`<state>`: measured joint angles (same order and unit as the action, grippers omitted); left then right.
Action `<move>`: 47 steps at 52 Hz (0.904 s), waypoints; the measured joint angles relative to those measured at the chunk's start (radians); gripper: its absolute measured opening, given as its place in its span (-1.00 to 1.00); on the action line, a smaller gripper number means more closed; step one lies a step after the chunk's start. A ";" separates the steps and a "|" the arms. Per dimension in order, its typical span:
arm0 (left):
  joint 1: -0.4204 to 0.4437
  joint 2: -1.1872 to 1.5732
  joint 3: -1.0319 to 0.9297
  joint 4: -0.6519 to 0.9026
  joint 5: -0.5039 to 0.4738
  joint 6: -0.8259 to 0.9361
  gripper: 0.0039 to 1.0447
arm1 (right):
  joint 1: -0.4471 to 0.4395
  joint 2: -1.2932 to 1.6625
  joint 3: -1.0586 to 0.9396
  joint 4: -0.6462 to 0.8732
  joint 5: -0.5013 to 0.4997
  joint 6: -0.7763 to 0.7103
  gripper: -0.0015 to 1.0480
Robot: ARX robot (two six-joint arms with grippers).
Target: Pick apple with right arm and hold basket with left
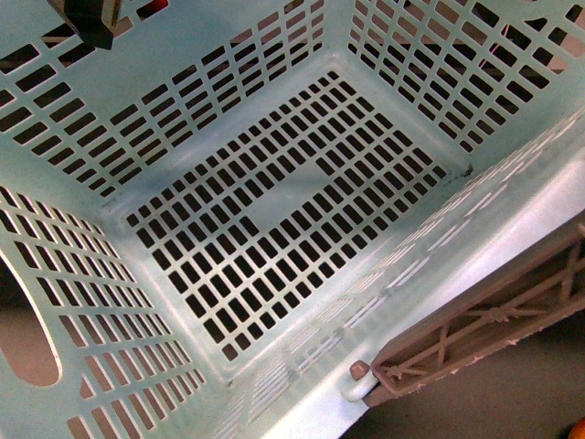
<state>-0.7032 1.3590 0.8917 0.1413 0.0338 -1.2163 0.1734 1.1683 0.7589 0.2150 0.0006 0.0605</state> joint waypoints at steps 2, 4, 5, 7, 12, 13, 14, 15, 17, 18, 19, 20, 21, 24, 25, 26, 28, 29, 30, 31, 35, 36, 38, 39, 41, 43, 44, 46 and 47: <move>0.000 0.000 0.000 0.000 0.000 0.000 -0.73 | 0.032 0.011 0.000 0.005 0.010 0.002 0.52; 0.000 0.000 0.000 0.000 0.000 0.000 -0.73 | 0.078 0.034 0.000 0.015 0.028 0.005 0.52; 0.000 0.000 0.000 0.000 0.000 0.000 -0.73 | 0.094 0.043 0.000 0.021 0.035 0.008 0.52; 0.000 0.000 0.000 0.000 0.000 0.000 -0.73 | 0.114 0.057 -0.002 0.026 0.042 0.010 0.52; 0.000 0.000 0.000 0.000 0.000 0.000 -0.73 | 0.157 0.086 -0.012 0.042 0.066 0.020 0.52; 0.000 0.000 0.000 0.000 0.000 0.000 -0.73 | 0.165 0.092 -0.016 0.045 0.069 0.023 0.52; 0.000 0.000 0.000 0.000 -0.001 0.000 -0.73 | 0.173 0.097 -0.021 0.047 0.072 0.026 0.52; 0.000 0.000 0.000 0.000 -0.001 0.001 -0.73 | 0.180 0.100 -0.024 0.050 0.075 0.027 0.52; 0.000 0.000 0.000 0.000 -0.001 0.000 -0.73 | 0.193 0.105 -0.031 0.053 0.080 0.032 0.52; 0.000 0.000 0.000 0.000 -0.001 0.000 -0.73 | 0.198 0.106 -0.035 0.053 0.081 0.033 0.52; 0.000 0.000 0.000 0.000 -0.001 0.001 -0.73 | 0.203 0.107 -0.038 0.053 0.082 0.034 0.52; 0.000 0.000 0.000 0.000 -0.001 0.001 -0.73 | 0.205 0.108 -0.039 0.053 0.082 0.034 0.52; 0.000 0.000 0.000 0.000 -0.001 0.001 -0.73 | 0.209 0.108 -0.042 0.053 0.082 0.035 0.52; 0.000 0.000 0.000 -0.001 -0.001 0.000 -0.73 | 0.218 0.108 -0.047 0.052 0.081 0.037 0.53; 0.000 0.000 0.000 -0.001 -0.001 0.001 -0.73 | 0.220 0.108 -0.049 0.052 0.081 0.037 0.59; 0.000 0.000 0.000 -0.001 -0.001 0.001 -0.73 | 0.222 0.108 -0.050 0.051 0.081 0.037 0.66; 0.000 0.000 0.000 -0.001 0.000 0.001 -0.73 | 0.225 0.107 -0.051 0.048 0.080 0.039 0.80; 0.000 0.000 0.000 -0.001 0.000 0.000 -0.73 | 0.226 0.106 -0.052 0.046 0.079 0.042 0.85; 0.000 0.000 0.000 -0.001 0.000 0.000 -0.73 | 0.226 0.104 -0.053 0.045 0.079 0.044 0.86; 0.000 0.000 0.000 -0.001 0.001 0.000 -0.73 | 0.226 0.100 -0.053 0.043 0.079 0.044 0.85; 0.000 0.000 0.000 -0.001 0.003 0.000 -0.73 | 0.219 0.071 -0.061 0.030 0.085 0.045 0.83; 0.000 0.000 0.000 -0.001 0.003 0.000 -0.73 | 0.216 0.062 -0.064 0.025 0.086 0.046 0.83; 0.000 0.000 0.000 -0.003 0.008 0.002 -0.73 | 0.209 0.047 -0.068 0.018 0.085 0.046 0.83; 0.000 0.000 0.000 -0.005 0.011 0.006 -0.73 | 0.204 0.036 -0.071 0.012 0.086 0.046 0.83; 0.000 0.000 0.000 -0.007 0.010 -0.001 -0.73 | 0.191 0.011 -0.076 0.002 0.088 0.046 0.83; -0.001 0.000 0.000 -0.007 0.005 -0.002 -0.73 | 0.167 -0.024 -0.085 -0.013 0.094 0.045 0.83; -0.001 0.000 0.000 -0.007 -0.002 0.000 -0.73 | 0.156 -0.039 -0.088 -0.019 0.099 0.045 0.83; -0.001 0.000 0.000 -0.007 -0.007 0.001 -0.73 | 0.130 -0.072 -0.098 -0.031 0.110 0.045 0.83; -0.001 0.000 0.000 -0.007 -0.010 0.002 -0.73 | 0.109 -0.098 -0.106 -0.041 0.116 0.045 0.83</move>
<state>-0.7040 1.3594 0.8917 0.1345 0.0238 -1.2144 0.2825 1.0702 0.6529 0.1741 0.1162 0.1055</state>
